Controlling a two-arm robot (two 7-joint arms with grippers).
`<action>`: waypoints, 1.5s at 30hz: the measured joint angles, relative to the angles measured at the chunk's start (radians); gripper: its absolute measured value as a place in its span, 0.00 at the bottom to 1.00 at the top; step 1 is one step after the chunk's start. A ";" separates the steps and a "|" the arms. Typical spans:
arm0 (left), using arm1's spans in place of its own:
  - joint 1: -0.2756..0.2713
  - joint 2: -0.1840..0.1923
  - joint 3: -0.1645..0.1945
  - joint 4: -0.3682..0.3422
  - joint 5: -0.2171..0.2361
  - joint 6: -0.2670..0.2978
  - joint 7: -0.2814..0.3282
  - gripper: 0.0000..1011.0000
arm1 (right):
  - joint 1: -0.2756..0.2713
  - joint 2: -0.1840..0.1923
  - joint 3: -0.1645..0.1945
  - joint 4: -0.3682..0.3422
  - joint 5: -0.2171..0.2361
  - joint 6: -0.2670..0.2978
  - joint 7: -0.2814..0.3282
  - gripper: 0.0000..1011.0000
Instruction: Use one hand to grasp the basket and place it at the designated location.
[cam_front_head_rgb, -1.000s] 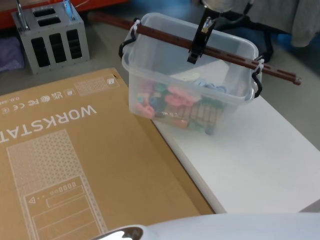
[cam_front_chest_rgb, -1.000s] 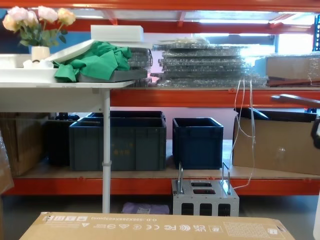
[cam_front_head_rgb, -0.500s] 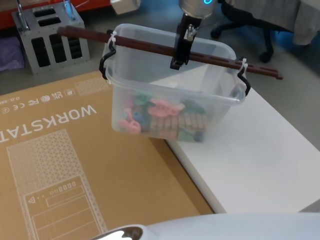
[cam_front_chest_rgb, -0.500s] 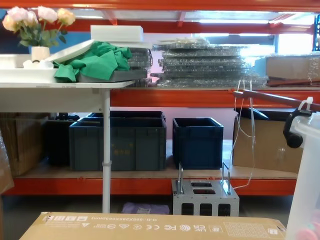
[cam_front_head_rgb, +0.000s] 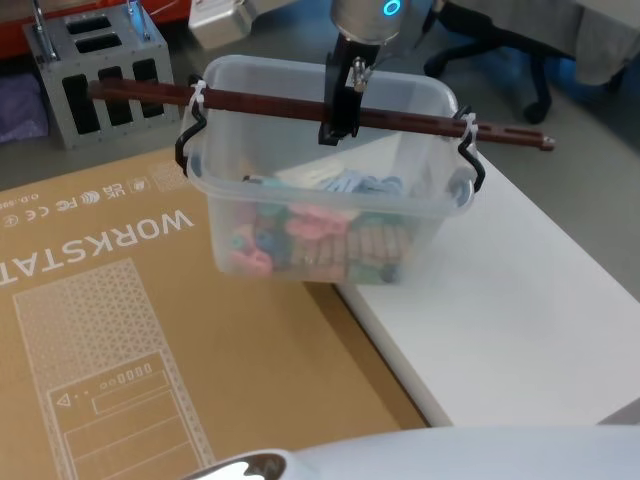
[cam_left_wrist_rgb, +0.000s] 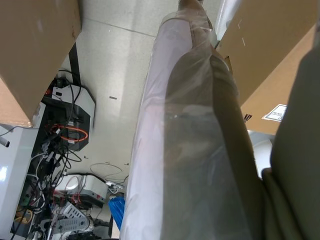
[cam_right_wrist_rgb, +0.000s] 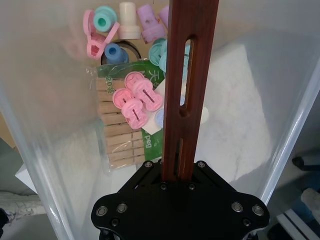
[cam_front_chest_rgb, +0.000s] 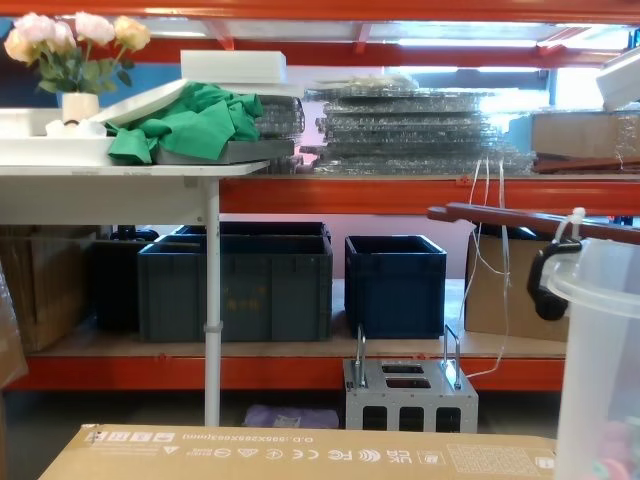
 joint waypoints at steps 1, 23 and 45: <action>0.000 0.000 0.000 0.000 0.000 0.000 0.000 0.00 | 0.001 -0.002 -0.003 -0.002 -0.001 -0.003 0.000 0.00; 0.000 0.000 0.000 0.000 0.000 0.000 0.000 0.00 | 0.009 -0.056 -0.094 -0.096 -0.029 -0.041 -0.005 0.00; 0.000 0.000 0.000 0.000 0.000 0.000 0.000 0.00 | 0.018 -0.097 -0.168 -0.162 -0.096 -0.054 -0.048 0.00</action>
